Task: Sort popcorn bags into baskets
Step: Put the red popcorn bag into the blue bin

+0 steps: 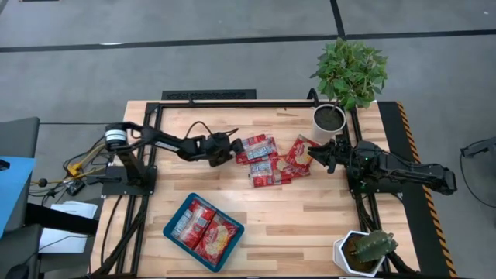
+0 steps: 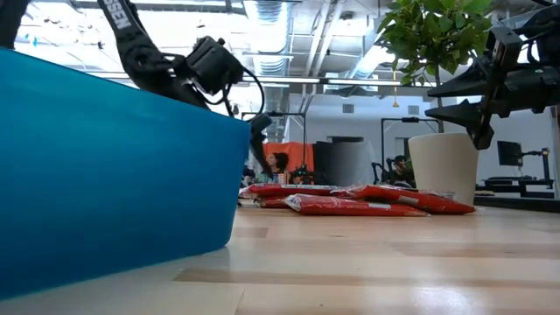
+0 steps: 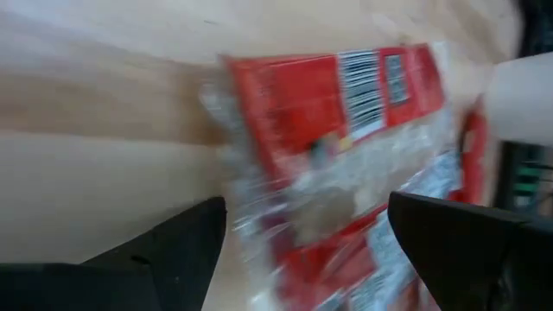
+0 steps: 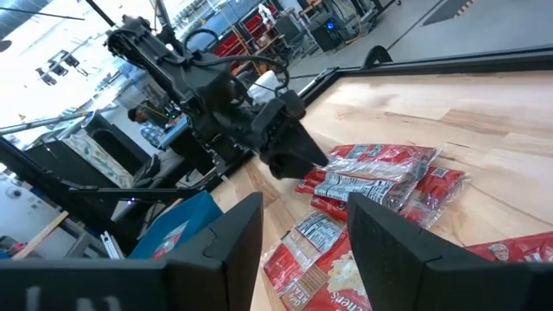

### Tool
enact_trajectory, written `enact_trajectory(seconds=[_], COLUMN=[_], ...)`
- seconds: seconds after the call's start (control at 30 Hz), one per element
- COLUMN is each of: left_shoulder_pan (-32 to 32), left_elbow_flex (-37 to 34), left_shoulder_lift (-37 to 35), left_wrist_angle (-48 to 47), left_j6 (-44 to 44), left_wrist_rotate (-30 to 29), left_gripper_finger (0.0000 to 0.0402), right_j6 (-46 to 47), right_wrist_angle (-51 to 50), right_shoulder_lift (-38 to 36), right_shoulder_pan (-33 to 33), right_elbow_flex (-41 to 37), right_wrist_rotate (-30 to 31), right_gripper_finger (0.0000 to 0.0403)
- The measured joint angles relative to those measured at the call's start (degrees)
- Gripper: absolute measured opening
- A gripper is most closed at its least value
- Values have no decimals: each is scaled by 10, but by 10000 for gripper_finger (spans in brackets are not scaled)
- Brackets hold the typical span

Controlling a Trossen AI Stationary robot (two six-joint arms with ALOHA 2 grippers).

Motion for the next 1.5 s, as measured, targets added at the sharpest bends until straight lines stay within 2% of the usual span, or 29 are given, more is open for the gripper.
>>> enact_trajectory(seconds=[0.17,0.27,0.4,0.57,0.63,1.1,1.17,1.5], left_shoulder_pan=[0,0,1,2,1,-5,-9,-56], left_elbow_flex=[2,2,1,1,1,0,0,1], left_shoulder_lift=[17,18,19,19,16,-92,-122,-289], left_wrist_angle=[21,18,14,19,23,-13,-41,-161], left_j6=[-11,-15,-30,-34,-38,-43,-16,169], left_wrist_rotate=[3,0,-2,-7,-7,0,30,266], left_gripper_finger=[310,274,184,50,15,2,2,0], right_j6=[1,4,4,5,5,4,4,2], right_wrist_angle=[0,0,0,0,0,0,0,0], right_shoulder_lift=[0,0,0,0,0,0,0,0], right_shoulder_pan=[0,0,0,0,0,0,0,0], right_elbow_flex=[0,0,0,0,0,0,0,0], right_wrist_rotate=[0,0,0,0,0,-1,-1,-1], right_gripper_finger=[190,185,180,181,183,178,180,172])
